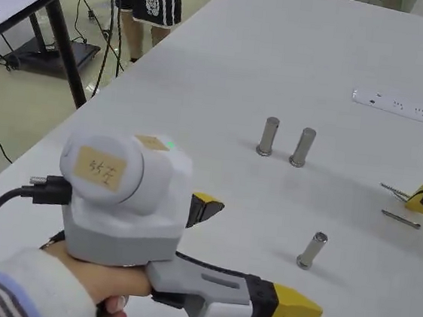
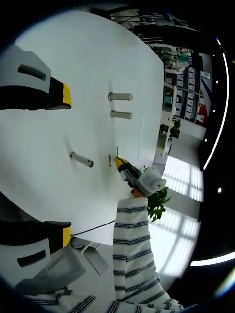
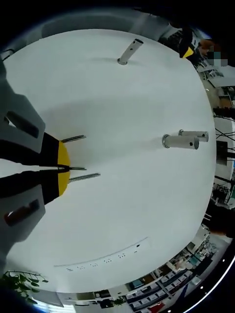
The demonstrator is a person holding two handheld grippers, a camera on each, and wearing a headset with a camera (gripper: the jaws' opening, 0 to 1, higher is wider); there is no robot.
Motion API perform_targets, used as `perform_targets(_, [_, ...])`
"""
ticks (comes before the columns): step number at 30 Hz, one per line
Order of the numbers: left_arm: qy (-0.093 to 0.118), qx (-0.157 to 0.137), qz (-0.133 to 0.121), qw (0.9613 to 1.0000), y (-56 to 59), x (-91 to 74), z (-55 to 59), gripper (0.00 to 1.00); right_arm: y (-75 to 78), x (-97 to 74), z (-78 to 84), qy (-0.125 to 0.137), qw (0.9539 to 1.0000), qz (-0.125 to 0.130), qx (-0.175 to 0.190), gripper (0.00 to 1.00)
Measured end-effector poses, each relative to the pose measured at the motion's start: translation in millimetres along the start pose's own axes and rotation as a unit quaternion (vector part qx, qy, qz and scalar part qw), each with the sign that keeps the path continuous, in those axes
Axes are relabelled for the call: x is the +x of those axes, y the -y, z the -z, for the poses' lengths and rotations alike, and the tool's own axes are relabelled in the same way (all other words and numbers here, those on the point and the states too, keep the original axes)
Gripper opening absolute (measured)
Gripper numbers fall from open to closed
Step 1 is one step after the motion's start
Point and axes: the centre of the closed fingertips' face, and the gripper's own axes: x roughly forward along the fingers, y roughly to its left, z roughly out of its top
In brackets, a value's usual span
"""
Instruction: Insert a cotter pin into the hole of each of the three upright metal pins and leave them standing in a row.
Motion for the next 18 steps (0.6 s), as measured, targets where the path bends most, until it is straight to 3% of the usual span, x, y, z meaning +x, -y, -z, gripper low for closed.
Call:
perform_targets(9, [0.014,0.004,0.003,0.9999,0.3,-5.0,-9.3,0.91,1.9,-17.6,-3.6,0.002,0.9997,0.022,-0.004,0.00])
perform_targets(18, [0.024,0.008,0.009,0.9996,-1.1,-8.3,-19.0,0.88,-9.5,-49.4,-21.3,0.049,0.9983,0.032,0.008,0.00])
